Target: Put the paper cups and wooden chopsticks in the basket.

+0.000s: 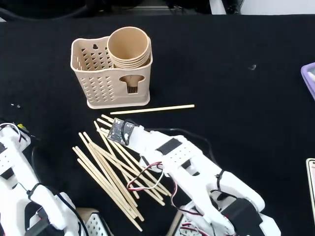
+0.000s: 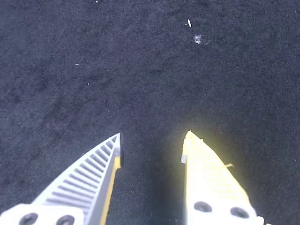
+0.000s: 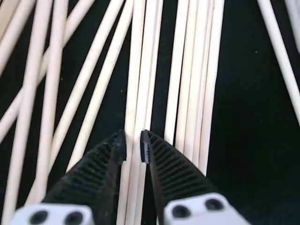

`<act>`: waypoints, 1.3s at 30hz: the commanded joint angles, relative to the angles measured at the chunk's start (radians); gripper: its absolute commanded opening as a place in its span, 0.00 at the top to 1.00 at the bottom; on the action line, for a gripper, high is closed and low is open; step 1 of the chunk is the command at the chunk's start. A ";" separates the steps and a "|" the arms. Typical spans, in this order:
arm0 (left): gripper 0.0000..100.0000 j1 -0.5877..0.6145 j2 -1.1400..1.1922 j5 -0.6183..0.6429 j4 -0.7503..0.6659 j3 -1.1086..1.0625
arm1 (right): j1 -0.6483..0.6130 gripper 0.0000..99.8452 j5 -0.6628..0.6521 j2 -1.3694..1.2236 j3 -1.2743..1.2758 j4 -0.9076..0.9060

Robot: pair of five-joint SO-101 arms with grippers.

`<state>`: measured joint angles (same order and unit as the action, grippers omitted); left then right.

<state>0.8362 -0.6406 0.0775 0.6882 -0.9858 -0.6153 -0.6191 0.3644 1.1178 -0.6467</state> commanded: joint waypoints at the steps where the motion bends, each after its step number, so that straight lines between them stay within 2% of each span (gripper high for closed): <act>1: 0.78 -0.004 -0.018 0.000 -0.015 0.010 | -0.015 0.99 -0.005 0.053 0.002 -0.046; 9: 0.78 -0.004 -0.018 0.000 -0.015 0.010 | 0.009 0.99 -0.003 0.487 0.165 -0.112; 14: 0.78 -0.004 -0.018 0.000 -0.015 0.008 | 0.011 0.99 -0.003 0.584 0.217 -0.120; 17: 0.78 -0.004 -0.018 0.000 -0.015 0.008 | 0.011 0.98 0.031 0.550 0.211 -0.110; 22: 0.78 -0.004 -0.018 0.000 -0.015 0.008 | 0.006 0.83 0.064 0.381 0.133 -0.104; 31: 0.78 -0.004 -0.018 0.000 -0.015 0.010 | -0.023 0.87 0.064 0.087 0.035 0.014; 37: 0.78 -0.004 -0.018 0.000 -0.015 0.010 | -0.044 0.87 0.066 0.004 -0.012 0.020; 39: 0.78 -0.004 -0.018 0.000 -0.015 0.010 | -0.044 0.90 0.066 -0.010 -0.022 0.014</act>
<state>0.8362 -0.6406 0.0775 0.6882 -0.9858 -0.6506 -0.5608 0.3659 1.1500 -0.6452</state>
